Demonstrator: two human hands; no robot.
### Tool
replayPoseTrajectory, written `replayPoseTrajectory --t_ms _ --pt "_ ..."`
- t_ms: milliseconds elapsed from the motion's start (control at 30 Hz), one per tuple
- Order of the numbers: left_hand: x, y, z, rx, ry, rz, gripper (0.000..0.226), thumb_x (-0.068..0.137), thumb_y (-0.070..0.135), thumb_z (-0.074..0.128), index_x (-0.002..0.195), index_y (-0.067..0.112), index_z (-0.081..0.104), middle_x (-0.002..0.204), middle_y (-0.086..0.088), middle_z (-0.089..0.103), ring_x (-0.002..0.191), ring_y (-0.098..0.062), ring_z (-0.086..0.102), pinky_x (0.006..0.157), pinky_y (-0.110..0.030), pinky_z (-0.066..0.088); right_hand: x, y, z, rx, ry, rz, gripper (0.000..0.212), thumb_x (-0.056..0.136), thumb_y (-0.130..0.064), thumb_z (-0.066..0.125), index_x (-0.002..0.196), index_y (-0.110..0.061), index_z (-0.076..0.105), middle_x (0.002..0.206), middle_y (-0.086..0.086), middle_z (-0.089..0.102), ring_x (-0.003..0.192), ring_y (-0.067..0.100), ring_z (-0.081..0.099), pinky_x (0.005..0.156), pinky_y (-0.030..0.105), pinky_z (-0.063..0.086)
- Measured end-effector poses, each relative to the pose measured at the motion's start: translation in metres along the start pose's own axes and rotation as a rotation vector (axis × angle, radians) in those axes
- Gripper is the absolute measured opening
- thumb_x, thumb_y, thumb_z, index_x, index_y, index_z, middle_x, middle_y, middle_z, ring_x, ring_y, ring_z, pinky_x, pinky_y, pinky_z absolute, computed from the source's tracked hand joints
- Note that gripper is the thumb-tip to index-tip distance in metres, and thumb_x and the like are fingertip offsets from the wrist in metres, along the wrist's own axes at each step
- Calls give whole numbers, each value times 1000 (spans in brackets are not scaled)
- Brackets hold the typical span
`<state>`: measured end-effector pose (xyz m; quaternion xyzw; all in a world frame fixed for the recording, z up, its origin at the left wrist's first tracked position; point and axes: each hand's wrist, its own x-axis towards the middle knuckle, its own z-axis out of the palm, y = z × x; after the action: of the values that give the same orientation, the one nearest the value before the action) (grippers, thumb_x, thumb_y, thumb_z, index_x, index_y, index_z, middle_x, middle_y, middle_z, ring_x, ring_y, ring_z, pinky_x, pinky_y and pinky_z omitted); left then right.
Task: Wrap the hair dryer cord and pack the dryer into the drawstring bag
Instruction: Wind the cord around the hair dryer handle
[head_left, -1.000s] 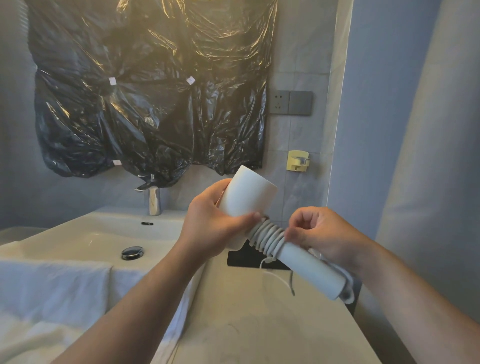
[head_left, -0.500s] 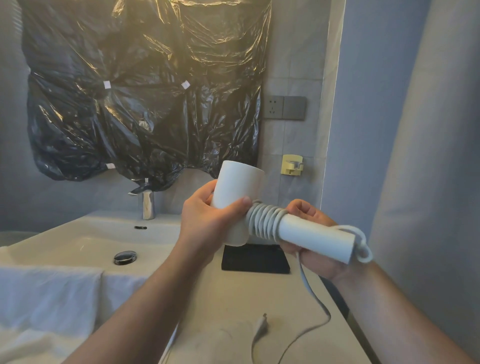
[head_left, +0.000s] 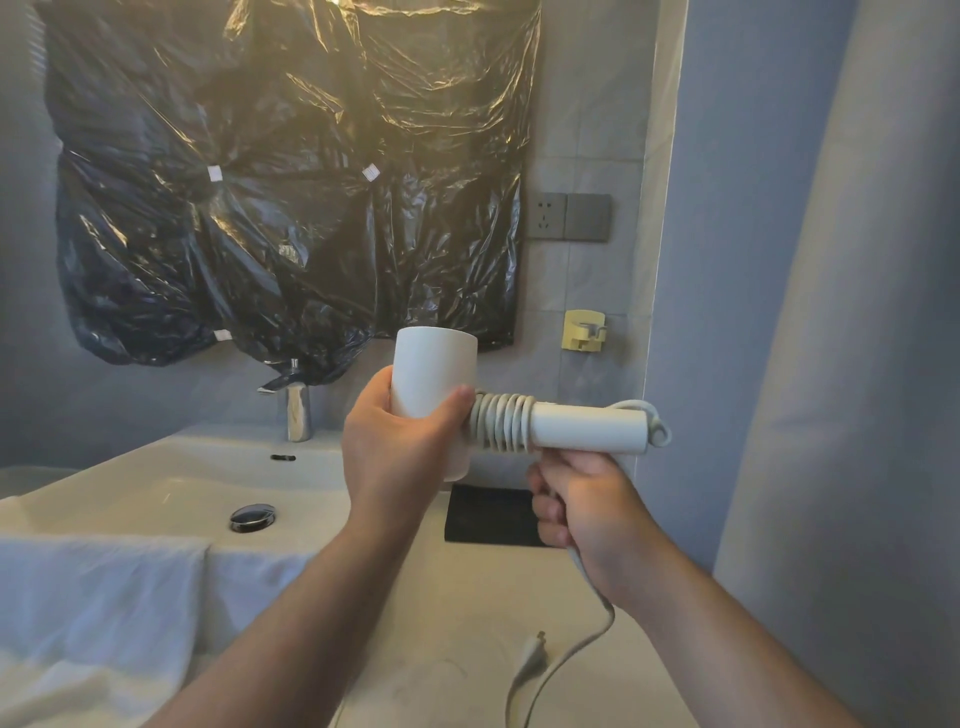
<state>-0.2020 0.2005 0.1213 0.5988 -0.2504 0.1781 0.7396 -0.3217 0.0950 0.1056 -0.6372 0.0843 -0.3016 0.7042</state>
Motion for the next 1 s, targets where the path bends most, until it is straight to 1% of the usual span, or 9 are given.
replayPoseTrajectory --t_ms 67,133,267,433,600,733,867,933,1000 --pt "2 0 -1 50 21 34 35 65 52 76 88 28 65 79 6 69 77 -20 67 67 -52 58 -6 -3 1 -291 -84 29 22 99 -10 41 105 -23 58 71 1 51 49 8 37 41 19 28" --pt "4 -2 -2 100 37 65 36 68 53 76 91 29 63 80 8 67 77 -18 66 68 -50 58 -12 -9 0 -628 -145 3 16 98 -19 44 96 -27 58 71 -3 55 55 8 43 50 22 35" --pt "5 -4 -6 191 58 111 39 69 54 75 97 32 60 82 11 66 78 -16 65 69 -45 57 -17 -28 -4 -999 -114 -124 23 96 -21 46 75 -19 55 64 -6 50 57 8 44 52 19 34" --pt "0 -4 -8 331 -2 231 51 70 55 76 112 35 55 90 11 65 82 -21 62 70 -42 57 -14 -46 -6 -1306 -202 -194 16 91 -19 49 96 -21 64 89 6 62 81 22 56 67 37 49" --pt "-1 2 -10 383 -62 301 54 70 54 77 115 38 52 90 13 65 81 -19 61 67 -39 55 -7 -54 -11 -1326 -115 -289 18 89 -24 59 102 -26 71 94 -5 68 87 14 61 71 29 49" --pt "-1 7 -11 407 -119 309 51 69 54 77 111 37 54 86 12 67 80 -19 61 67 -39 54 0 -53 -15 -1309 -58 -358 8 83 -27 66 89 -28 72 84 -10 65 81 10 60 64 20 41" --pt "-1 7 -12 436 -185 311 57 67 56 78 116 40 55 90 15 68 82 -18 62 66 -36 53 5 -53 -17 -1307 -112 -408 7 82 -23 71 88 -21 74 80 -9 65 79 6 57 63 11 38" --pt "0 6 -14 395 -222 282 57 64 57 77 114 40 56 90 15 69 84 -18 64 69 -40 56 4 -52 -20 -1229 -108 -412 3 79 -23 74 81 -22 72 76 -8 66 75 2 57 63 12 40" --pt "2 5 -15 313 -266 239 55 60 58 76 110 41 60 91 15 70 86 -16 66 71 -44 57 4 -50 -25 -1129 -56 -415 12 74 -26 79 71 -24 68 69 -9 64 67 -4 55 59 11 40"
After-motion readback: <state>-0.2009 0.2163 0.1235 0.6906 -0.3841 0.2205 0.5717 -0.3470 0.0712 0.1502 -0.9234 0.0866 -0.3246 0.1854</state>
